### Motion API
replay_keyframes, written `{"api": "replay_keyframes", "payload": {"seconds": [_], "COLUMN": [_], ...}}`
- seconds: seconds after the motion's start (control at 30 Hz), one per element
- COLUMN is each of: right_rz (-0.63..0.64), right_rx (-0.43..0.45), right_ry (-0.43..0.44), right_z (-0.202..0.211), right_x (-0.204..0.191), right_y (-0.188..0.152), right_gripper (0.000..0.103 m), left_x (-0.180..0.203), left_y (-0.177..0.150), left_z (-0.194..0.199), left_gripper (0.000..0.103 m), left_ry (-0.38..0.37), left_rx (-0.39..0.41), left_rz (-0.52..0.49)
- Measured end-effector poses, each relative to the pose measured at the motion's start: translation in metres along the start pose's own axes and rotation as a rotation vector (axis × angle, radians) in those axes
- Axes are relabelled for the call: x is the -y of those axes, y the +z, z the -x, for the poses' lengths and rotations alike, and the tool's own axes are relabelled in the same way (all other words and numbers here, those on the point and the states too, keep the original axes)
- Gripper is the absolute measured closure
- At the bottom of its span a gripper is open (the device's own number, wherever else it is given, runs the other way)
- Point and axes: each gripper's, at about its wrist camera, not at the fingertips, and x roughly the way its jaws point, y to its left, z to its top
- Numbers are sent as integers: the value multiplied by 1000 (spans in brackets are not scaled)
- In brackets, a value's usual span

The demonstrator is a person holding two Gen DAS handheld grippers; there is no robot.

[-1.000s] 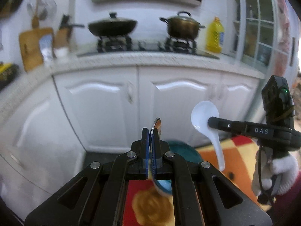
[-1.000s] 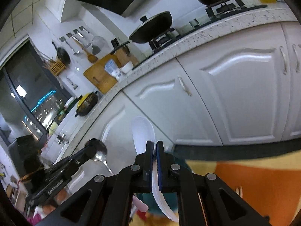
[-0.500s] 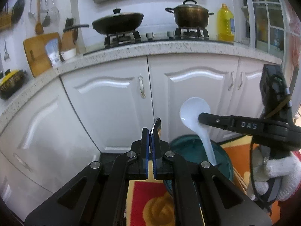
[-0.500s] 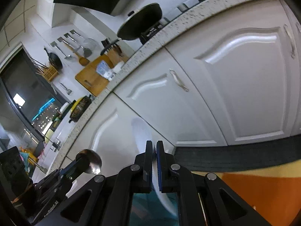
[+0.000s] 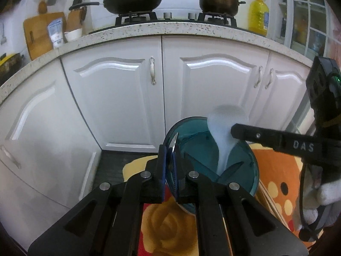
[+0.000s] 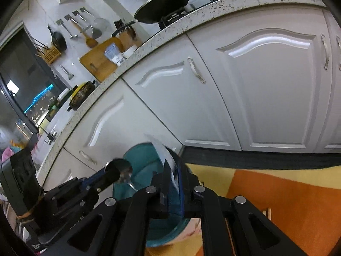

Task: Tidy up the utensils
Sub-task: 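Drop the white spoon and steel spoon into the holder, opening both tools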

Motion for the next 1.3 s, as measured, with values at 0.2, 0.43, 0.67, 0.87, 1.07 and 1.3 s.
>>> {"api": "replay_keyframes", "payload": {"seconds": [0.2, 0.43, 0.67, 0.87, 1.07, 1.3], "right_rz": [18, 16, -1, 5, -24, -35], "right_rx": [7, 15, -19, -66, -96, -132], "right_ry": [-11, -38, -126, -209, -260, -299], "right_z": [21, 52, 79, 99, 113, 119], "right_x": [-4, -7, -1, 12, 31, 41], "right_y": [-5, -18, -37, -59, -83, -102], "right_gripper": [65, 65, 63, 63, 63, 63], "left_x": [-3, -2, 11, 26, 42, 61], "left_y": [0, 0, -9, -18, -31, -50], "left_z": [7, 28, 50, 62, 64, 59], "left_gripper": [69, 60, 59, 59, 59, 59], "left_ry": [-29, -51, -79, -107, -117, -102], "left_rx": [-11, 7, 11, 7, -22, -73], "left_rz": [39, 74, 72, 60, 52, 35]}}
